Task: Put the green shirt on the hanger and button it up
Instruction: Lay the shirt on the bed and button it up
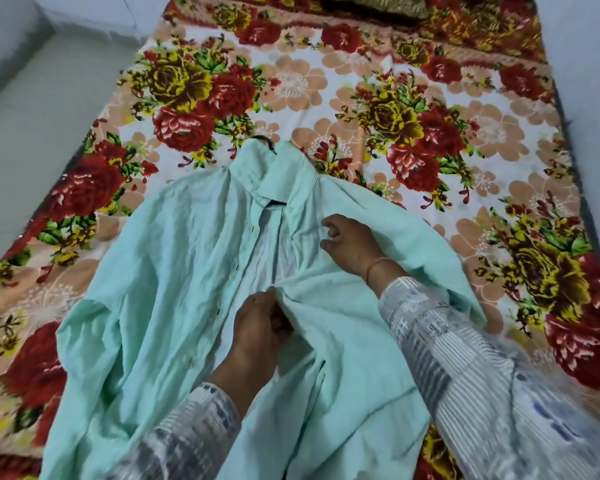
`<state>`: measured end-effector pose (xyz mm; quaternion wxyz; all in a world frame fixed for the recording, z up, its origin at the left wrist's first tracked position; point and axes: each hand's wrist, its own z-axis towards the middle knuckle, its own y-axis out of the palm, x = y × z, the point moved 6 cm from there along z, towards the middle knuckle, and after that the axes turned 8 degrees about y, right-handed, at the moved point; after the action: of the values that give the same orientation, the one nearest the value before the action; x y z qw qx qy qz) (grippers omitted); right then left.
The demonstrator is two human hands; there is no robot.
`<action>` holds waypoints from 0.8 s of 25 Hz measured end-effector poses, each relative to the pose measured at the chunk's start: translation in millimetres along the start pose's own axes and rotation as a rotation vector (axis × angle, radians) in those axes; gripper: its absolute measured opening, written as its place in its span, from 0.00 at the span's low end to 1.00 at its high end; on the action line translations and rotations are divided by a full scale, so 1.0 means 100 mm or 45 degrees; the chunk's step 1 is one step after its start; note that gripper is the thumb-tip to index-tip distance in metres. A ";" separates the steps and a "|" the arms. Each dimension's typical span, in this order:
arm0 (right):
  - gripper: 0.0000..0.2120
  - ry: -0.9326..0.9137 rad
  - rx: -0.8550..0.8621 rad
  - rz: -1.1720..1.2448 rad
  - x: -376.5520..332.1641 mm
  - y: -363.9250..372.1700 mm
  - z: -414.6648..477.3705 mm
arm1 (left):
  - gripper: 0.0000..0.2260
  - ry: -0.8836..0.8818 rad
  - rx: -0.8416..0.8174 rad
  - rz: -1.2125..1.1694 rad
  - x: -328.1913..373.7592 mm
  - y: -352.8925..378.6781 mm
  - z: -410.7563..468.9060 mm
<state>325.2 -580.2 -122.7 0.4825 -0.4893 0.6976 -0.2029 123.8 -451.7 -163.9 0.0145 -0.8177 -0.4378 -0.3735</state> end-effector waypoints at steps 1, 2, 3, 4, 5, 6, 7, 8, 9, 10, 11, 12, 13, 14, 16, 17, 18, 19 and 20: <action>0.16 -0.081 0.113 0.054 0.00 0.01 -0.10 | 0.10 -0.004 -0.008 -0.043 -0.01 -0.03 0.00; 0.12 -0.164 0.227 0.079 0.00 0.01 -0.23 | 0.13 -0.015 -0.053 -0.060 -0.02 -0.01 -0.05; 0.10 -0.240 0.292 0.073 0.02 0.05 -0.35 | 0.15 -0.049 -0.133 -0.032 -0.05 0.01 -0.07; 0.08 -0.286 0.269 0.035 0.07 0.13 -0.47 | 0.15 -0.082 -0.239 0.078 -0.06 0.05 -0.15; 0.08 -0.290 0.174 0.002 0.13 0.23 -0.58 | 0.11 -0.122 -0.351 0.235 -0.09 0.09 -0.25; 0.10 -0.260 0.057 -0.014 0.21 0.35 -0.67 | 0.09 -0.130 -0.420 0.365 -0.12 0.12 -0.31; 0.12 -0.233 -0.008 0.008 0.30 0.40 -0.77 | 0.08 -0.084 -0.419 0.433 -0.12 0.12 -0.34; 0.13 -0.225 0.022 0.068 0.37 0.39 -0.88 | 0.07 -0.040 -0.390 0.371 -0.13 0.11 -0.36; 0.14 -0.238 0.141 0.149 0.45 0.33 -1.00 | 0.08 -0.008 -0.354 0.207 -0.13 0.10 -0.37; 0.14 -0.236 0.318 0.235 0.52 0.25 -1.14 | 0.11 0.012 -0.351 0.015 -0.12 0.08 -0.38; 0.15 -0.194 0.499 0.303 0.64 0.18 -1.32 | 0.15 -0.003 -0.372 -0.076 -0.16 0.05 -0.39; 0.16 -0.099 0.658 0.355 0.78 0.12 -1.53 | 0.17 -0.048 -0.411 -0.021 -0.22 0.05 -0.45; 0.16 0.020 0.777 0.405 0.94 0.09 -1.74 | 0.19 -0.085 -0.436 0.178 -0.30 0.00 -0.50; 0.16 0.156 0.849 0.454 1.11 0.10 -1.94 | 0.20 -0.112 -0.493 0.451 -0.37 -0.04 -0.57; 0.16 0.425 0.900 0.555 1.47 0.18 -2.36 | 0.15 -0.073 -0.562 0.806 -0.47 -0.01 -0.73; 0.15 0.506 0.876 0.576 1.59 0.28 -2.52 | 0.11 -0.029 -0.516 0.758 -0.46 0.00 -0.76; 0.15 0.553 0.827 0.566 1.66 0.41 -2.65 | 0.09 0.005 -0.463 0.594 -0.42 0.00 -0.76; 0.15 0.598 0.771 0.546 1.73 0.54 -2.79 | 0.09 0.002 -0.411 0.358 -0.39 0.02 -0.76; 0.16 0.643 0.701 0.550 1.76 0.67 -2.90 | 0.11 -0.025 -0.405 0.103 -0.36 0.03 -0.73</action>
<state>30.2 -760.6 -125.5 0.4404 -0.1201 0.8001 -0.3892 70.1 -505.0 -133.1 -0.1043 -0.8302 -0.3402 -0.4291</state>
